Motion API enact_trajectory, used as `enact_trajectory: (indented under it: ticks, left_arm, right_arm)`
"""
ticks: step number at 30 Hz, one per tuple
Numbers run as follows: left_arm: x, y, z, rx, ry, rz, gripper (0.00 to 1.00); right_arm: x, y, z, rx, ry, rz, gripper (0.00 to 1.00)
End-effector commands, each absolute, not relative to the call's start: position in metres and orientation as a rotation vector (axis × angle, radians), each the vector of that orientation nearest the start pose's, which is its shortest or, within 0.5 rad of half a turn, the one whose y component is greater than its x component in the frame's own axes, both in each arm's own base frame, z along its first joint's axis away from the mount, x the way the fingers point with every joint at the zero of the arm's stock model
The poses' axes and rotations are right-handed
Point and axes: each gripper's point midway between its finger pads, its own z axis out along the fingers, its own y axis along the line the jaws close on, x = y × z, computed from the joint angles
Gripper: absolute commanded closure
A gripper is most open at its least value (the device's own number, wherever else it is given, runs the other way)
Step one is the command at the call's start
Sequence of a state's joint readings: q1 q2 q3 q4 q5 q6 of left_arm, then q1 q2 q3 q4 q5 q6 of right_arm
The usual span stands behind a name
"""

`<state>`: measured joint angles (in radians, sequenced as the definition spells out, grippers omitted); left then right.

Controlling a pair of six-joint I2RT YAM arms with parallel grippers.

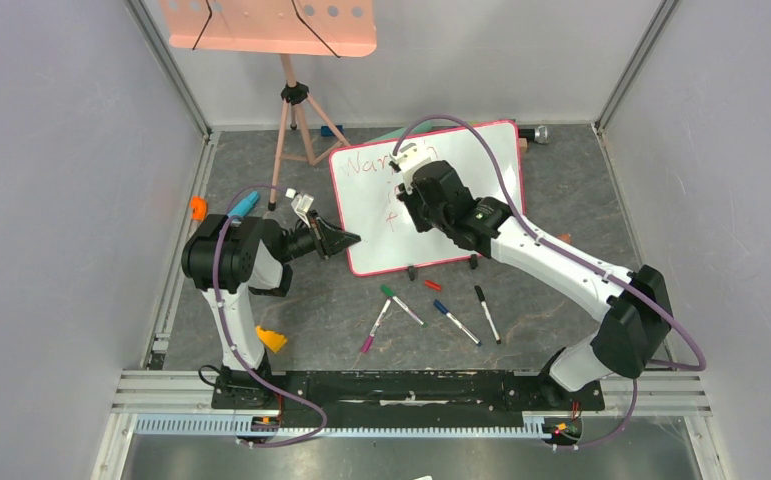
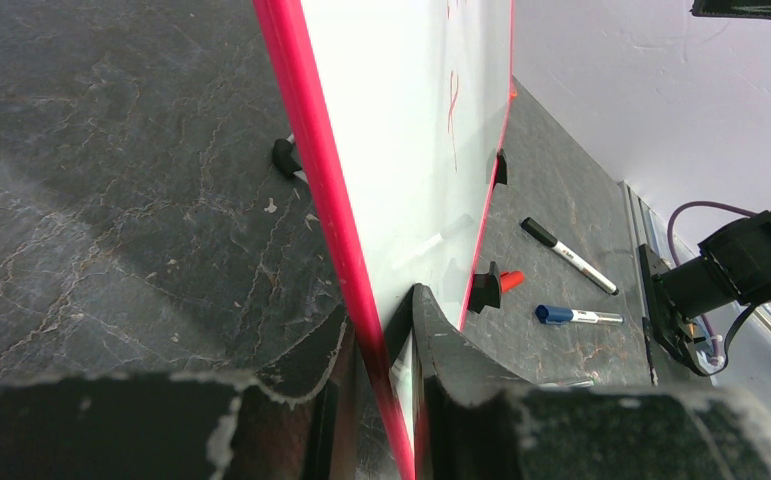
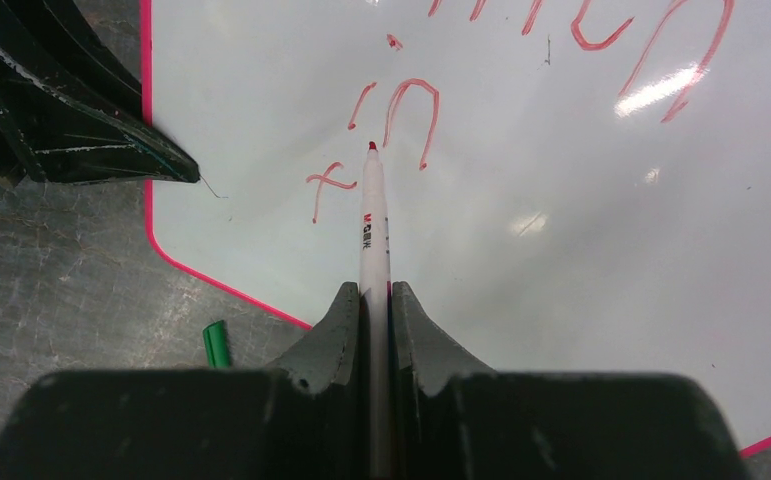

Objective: Write a sentence on the whiteboard

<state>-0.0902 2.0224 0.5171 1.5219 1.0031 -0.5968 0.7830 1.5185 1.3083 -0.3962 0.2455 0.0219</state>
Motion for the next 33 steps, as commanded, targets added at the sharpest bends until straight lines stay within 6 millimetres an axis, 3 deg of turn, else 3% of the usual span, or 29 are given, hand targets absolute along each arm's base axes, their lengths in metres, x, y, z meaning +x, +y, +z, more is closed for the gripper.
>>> enact_trajectory:
  ticks: [1, 24, 33]
  left_arm:
    - [0.377, -0.173, 0.075, 0.377, 1.611, -1.081, 0.93]
    - [0.377, -0.174, 0.078, 0.406, 1.597, -1.075, 0.93]
    - [0.376, -0.175, 0.078, 0.420, 1.594, -1.082, 0.92]
  right_arm:
    - [0.339, 0.277, 0.211, -0.664, 2.051, 0.193, 1.00]
    - [0.348, 0.287, 0.210, -0.683, 2.045, 0.197, 1.00]
    - [0.341, 0.288, 0.199, -0.718, 2.076, 0.213, 1.00]
